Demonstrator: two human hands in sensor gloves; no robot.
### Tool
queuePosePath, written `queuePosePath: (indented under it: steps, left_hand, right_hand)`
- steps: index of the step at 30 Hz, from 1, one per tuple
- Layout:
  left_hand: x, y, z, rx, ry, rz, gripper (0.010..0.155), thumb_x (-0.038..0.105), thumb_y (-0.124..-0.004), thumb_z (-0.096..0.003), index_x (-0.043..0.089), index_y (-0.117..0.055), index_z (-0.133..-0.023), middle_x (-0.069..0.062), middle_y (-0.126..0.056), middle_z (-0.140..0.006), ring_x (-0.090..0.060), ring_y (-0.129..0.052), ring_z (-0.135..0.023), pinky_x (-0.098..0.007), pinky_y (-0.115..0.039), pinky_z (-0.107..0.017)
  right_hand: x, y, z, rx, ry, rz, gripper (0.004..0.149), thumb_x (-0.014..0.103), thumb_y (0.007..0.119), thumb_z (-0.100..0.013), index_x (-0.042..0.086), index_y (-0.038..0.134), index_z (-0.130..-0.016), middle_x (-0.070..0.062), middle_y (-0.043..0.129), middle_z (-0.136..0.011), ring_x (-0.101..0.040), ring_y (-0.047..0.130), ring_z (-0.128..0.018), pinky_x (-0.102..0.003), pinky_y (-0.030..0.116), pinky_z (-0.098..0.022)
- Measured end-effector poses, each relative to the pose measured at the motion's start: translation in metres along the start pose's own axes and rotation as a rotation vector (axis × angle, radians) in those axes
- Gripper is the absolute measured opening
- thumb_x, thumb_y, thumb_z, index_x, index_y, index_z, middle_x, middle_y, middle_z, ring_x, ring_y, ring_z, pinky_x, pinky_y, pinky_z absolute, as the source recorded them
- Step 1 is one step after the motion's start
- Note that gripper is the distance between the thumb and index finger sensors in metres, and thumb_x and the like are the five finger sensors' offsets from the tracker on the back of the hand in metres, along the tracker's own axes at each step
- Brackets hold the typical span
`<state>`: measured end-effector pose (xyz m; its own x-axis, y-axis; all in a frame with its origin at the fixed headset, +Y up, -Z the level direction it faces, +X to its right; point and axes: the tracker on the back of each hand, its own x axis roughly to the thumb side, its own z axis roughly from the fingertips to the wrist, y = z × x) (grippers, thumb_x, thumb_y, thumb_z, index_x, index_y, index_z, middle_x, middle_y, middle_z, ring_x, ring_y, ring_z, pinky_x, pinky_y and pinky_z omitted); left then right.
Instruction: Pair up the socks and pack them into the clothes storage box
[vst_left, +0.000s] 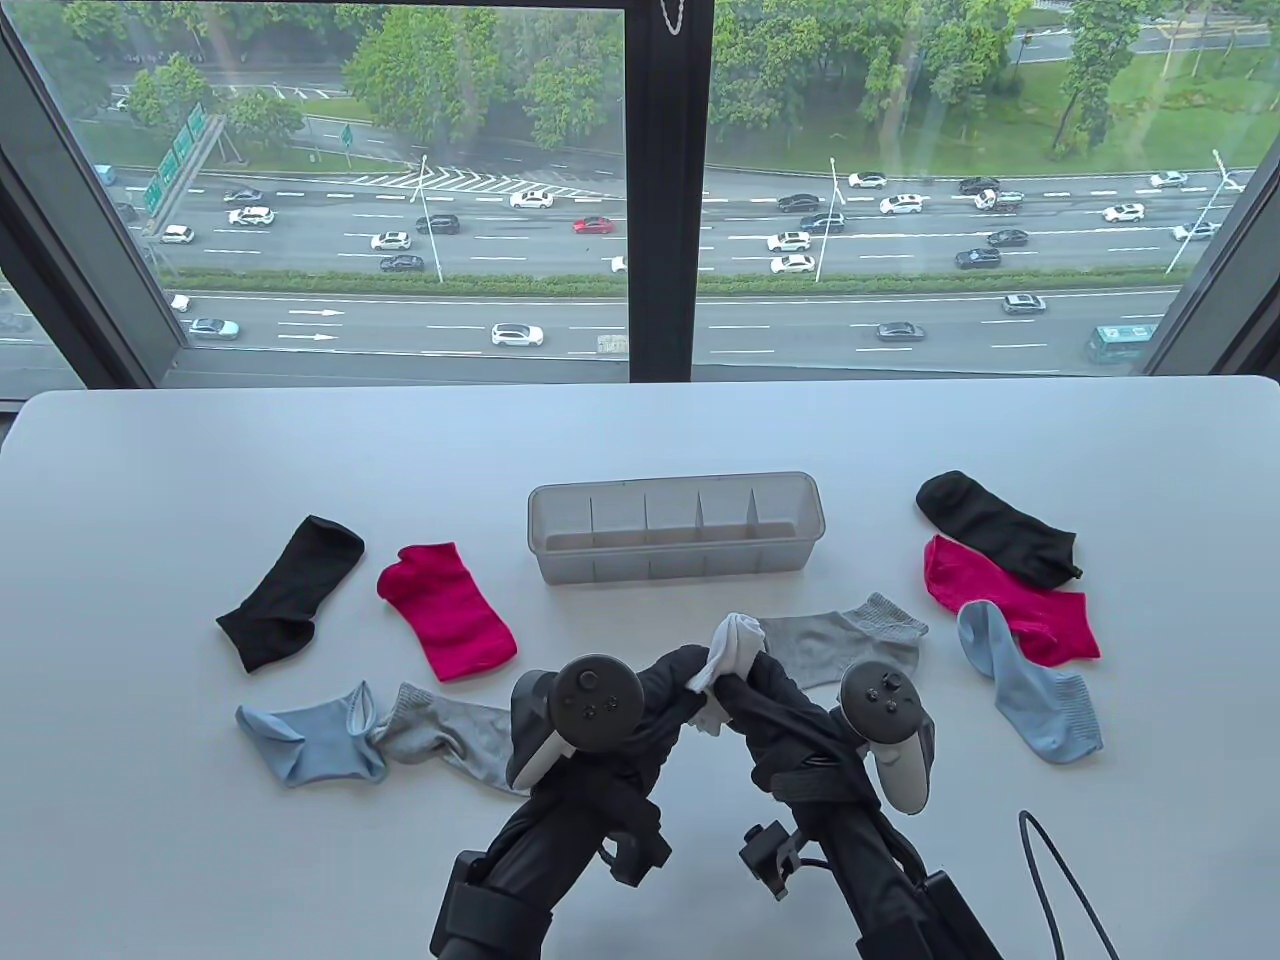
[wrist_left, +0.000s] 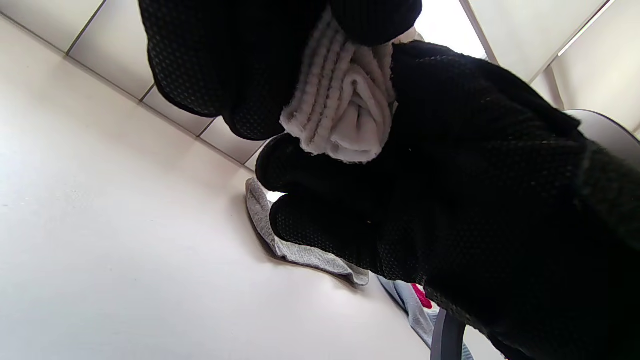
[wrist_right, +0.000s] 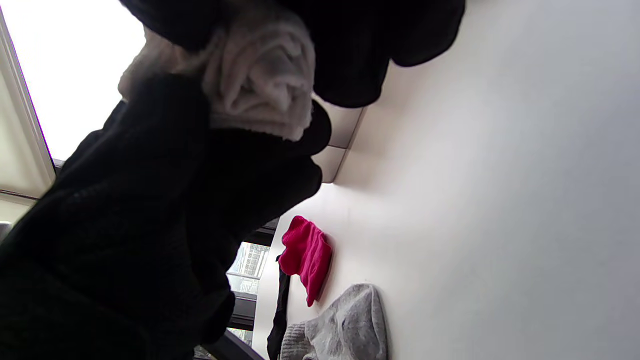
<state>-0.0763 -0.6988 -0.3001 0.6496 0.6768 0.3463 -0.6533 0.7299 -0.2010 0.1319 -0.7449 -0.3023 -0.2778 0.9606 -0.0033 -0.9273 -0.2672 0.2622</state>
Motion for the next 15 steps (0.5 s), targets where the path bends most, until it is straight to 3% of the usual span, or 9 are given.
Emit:
queuePosePath:
  steps: [5, 9, 13, 15]
  left_hand:
    - [0.004, 0.004, 0.003, 0.033, 0.007, -0.078, 0.045, 0.028, -0.061, -0.0595, 0.006, -0.077, -0.095, -0.016, -0.095, -0.084, -0.028, -0.107, -0.066, -0.048, -0.090, -0.054]
    - [0.012, -0.001, 0.002, -0.032, -0.047, -0.075, 0.046, 0.022, -0.060, -0.0588, 0.002, -0.072, -0.099, -0.020, -0.091, -0.088, -0.030, -0.105, -0.070, -0.049, -0.089, -0.057]
    - [0.015, -0.005, 0.002, -0.061, -0.063, -0.100, 0.047, 0.017, -0.060, -0.0585, 0.000, -0.067, -0.101, -0.022, -0.087, -0.092, -0.032, -0.102, -0.075, -0.050, -0.087, -0.060]
    - [0.011, -0.005, 0.004, -0.039, -0.061, -0.086, 0.047, 0.022, -0.062, -0.0583, -0.001, -0.071, -0.099, -0.021, -0.090, -0.088, -0.031, -0.104, -0.071, -0.050, -0.088, -0.057]
  right_hand:
    - [-0.001, -0.005, -0.003, -0.045, 0.015, 0.095, 0.059, 0.040, 0.066, -0.063, 0.006, 0.049, -0.108, -0.018, 0.076, -0.094, -0.027, 0.088, -0.077, -0.056, 0.068, -0.072]
    - [-0.002, -0.014, -0.004, -0.070, 0.034, 0.088, 0.060, 0.039, 0.068, -0.062, 0.005, 0.049, -0.106, -0.018, 0.081, -0.088, -0.022, 0.093, -0.067, -0.053, 0.074, -0.068]
    - [0.002, -0.015, -0.002, -0.082, 0.015, 0.185, 0.060, 0.039, 0.069, -0.062, 0.004, 0.048, -0.106, -0.018, 0.081, -0.088, -0.023, 0.092, -0.068, -0.054, 0.073, -0.068]
    - [0.005, -0.012, -0.001, -0.076, 0.003, 0.218, 0.059, 0.038, 0.069, -0.062, 0.004, 0.049, -0.106, -0.019, 0.080, -0.089, -0.025, 0.092, -0.069, -0.055, 0.071, -0.069]
